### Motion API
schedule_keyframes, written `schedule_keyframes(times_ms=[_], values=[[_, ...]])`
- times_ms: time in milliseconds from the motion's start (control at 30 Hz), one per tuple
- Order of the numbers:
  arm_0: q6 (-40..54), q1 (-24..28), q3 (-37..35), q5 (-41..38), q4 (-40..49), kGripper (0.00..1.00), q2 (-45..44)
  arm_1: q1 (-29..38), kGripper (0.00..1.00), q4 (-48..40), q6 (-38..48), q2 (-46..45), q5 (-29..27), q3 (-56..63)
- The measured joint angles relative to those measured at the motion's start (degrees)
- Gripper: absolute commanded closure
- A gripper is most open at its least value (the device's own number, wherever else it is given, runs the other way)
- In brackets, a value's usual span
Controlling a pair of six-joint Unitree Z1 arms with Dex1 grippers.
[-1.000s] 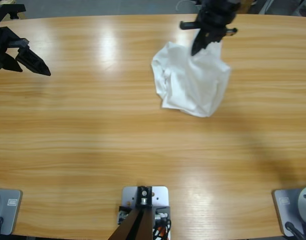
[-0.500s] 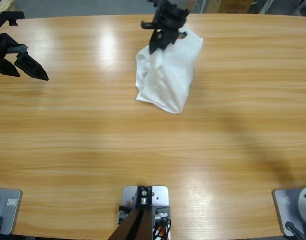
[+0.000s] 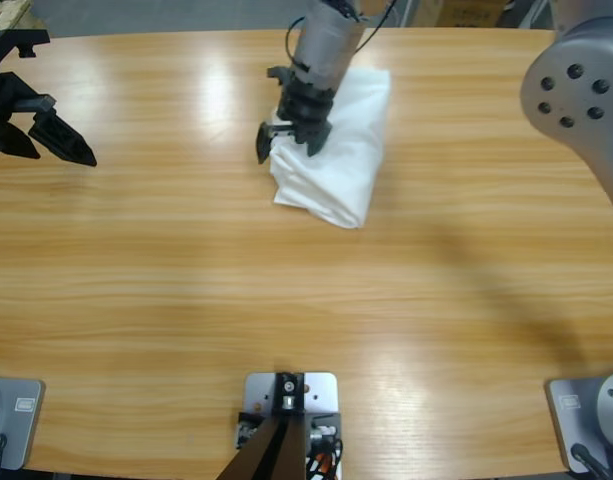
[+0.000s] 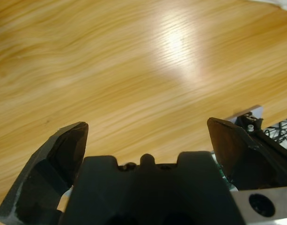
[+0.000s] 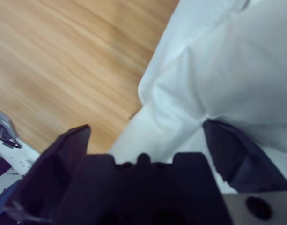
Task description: Fold clothes
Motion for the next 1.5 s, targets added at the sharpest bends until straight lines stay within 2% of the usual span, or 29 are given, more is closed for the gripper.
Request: schedule_keyframes(times_ms=[233, 433, 533, 600, 667, 733, 833, 967, 1167, 1300, 1500], values=[[0.2, 0.0, 0.7, -0.1, -0.3, 0.009, 0.0, 0.2, 0.004, 0.0, 0.1, -3.4, -0.9, 0.0], [0.2, -0.3, 2.6, -0.2, -1.7, 0.009, 0.0, 0.4, 0.009, 0.0, 0.0, -16.8, -1.6, 0.0], [0.2, -0.6, 3.2, -0.2, -2.1, 0.009, 0.0, 1.4, 0.004, 0.0, -4.5, -22.7, -4.0, 0.0], [0.2, -0.7, 3.4, -0.2, -2.2, 0.009, 0.0, 4.6, 0.009, 0.0, -11.2, -25.6, -10.4, 0.0], [0.2, -0.8, 3.5, -0.3, -2.2, 0.009, 0.0, 9.7, 0.015, 0.0, -18.3, -27.6, -21.0, 2.1], [0.2, -0.9, 3.6, -0.3, -2.2, 0.009, 0.0, 13.5, 0.018, 0.0, -23.7, -27.8, -29.3, 4.6], [0.2, -0.9, 3.7, -0.3, -2.2, 0.009, 0.0, 14.5, 0.018, 0.0, -27.7, -27.4, -35.6, 6.4], [0.2, -0.9, 3.7, -0.3, -2.2, 0.009, 0.0, 14.5, 0.018, 0.0, -29.5, -25.3, -36.5, 6.5], [0.2, -0.9, 3.7, -0.3, -2.3, 0.009, 0.0, 14.5, 0.018, 0.0, -29.7, -20.6, -32.8, 6.2], [0.2, -0.9, 3.7, -0.3, -2.4, 0.009, 0.0, 13.5, 0.018, 0.0, -29.3, -17.2, -32.6, 6.0], [0.2, -0.9, 3.7, -0.3, -2.4, 0.009, 0.0, 9.0, 0.018, 0.0, -25.5, -14.4, -36.8, 6.0]])
